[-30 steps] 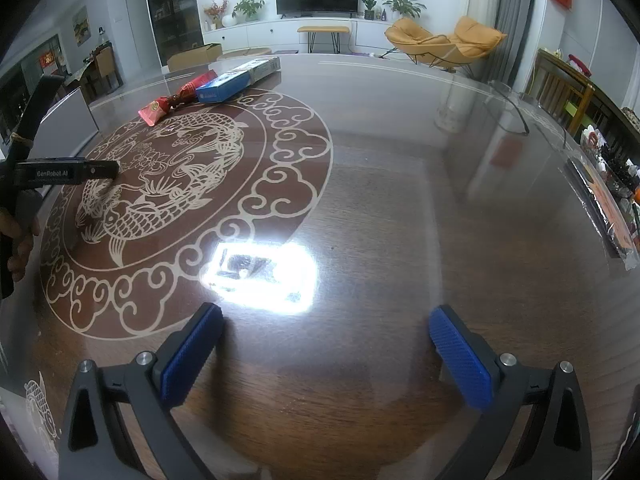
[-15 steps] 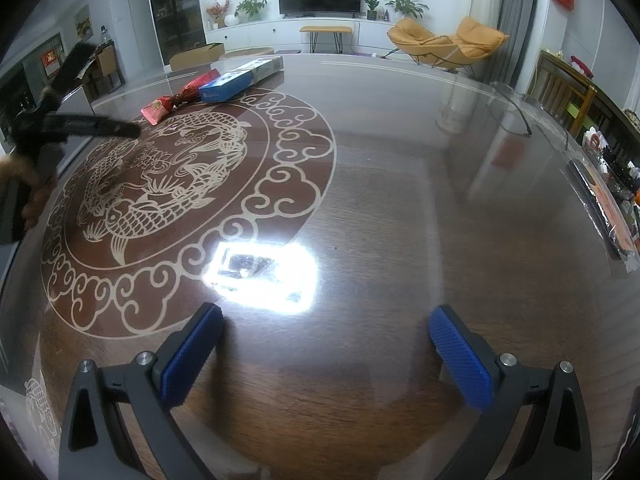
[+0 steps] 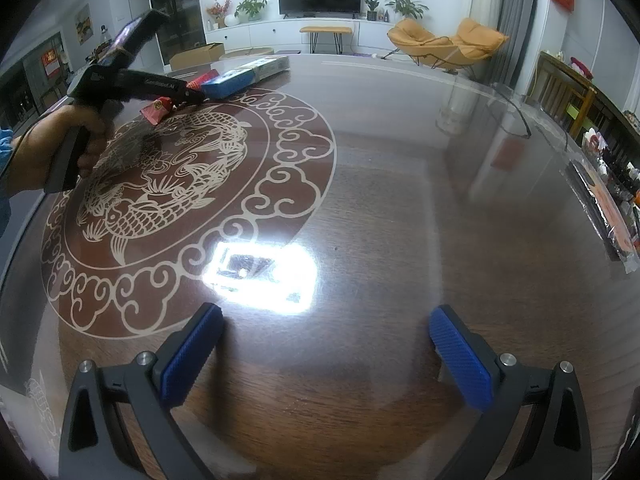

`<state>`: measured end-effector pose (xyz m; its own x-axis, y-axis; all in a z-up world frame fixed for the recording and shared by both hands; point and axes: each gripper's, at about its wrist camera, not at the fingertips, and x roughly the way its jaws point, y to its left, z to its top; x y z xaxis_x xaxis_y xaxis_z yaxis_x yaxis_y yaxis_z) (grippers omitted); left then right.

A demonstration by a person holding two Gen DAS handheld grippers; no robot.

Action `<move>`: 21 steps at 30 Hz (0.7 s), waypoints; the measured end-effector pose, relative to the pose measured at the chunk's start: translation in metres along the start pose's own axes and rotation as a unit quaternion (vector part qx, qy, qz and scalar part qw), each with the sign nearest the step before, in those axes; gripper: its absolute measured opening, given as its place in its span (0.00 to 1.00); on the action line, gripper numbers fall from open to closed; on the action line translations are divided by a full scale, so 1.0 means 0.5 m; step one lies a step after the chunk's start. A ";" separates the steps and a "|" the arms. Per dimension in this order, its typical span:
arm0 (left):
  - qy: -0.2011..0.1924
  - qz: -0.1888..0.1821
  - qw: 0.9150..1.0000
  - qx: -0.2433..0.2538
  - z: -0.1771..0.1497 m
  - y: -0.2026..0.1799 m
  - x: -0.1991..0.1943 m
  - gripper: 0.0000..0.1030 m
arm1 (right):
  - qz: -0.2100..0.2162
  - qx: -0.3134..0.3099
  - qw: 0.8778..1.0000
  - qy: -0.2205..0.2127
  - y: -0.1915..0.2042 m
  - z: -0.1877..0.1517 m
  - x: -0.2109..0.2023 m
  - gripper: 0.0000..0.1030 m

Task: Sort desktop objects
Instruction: 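Close the left gripper on the red snack packet and lift it, then hold the red packet in the left gripper while the right gripper moves to the ointment box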

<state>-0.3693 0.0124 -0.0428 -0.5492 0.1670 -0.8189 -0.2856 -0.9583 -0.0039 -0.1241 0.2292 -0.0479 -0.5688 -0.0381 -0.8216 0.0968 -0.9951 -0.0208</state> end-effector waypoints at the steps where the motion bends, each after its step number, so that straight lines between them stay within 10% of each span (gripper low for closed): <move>1: 0.000 0.002 1.000 -0.007 -0.001 0.008 -0.003 0.20 | -0.001 0.000 1.000 0.000 0.001 0.000 0.000 1.00; 14: -0.012 0.084 0.989 -0.118 -0.189 0.053 -0.135 0.17 | -0.008 -0.003 1.000 -0.003 0.002 0.001 0.000 1.00; 21: -0.013 0.096 0.991 -0.089 -0.300 0.013 -0.216 0.17 | -0.011 -0.002 1.000 -0.004 0.001 0.001 0.000 1.00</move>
<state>-0.1941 -0.0469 -0.0405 -0.6001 -0.0183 -0.7997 -0.0319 -0.9984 0.0468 -0.1245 0.2287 -0.0474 -0.5766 -0.0175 -0.8168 0.0878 -0.9953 -0.0407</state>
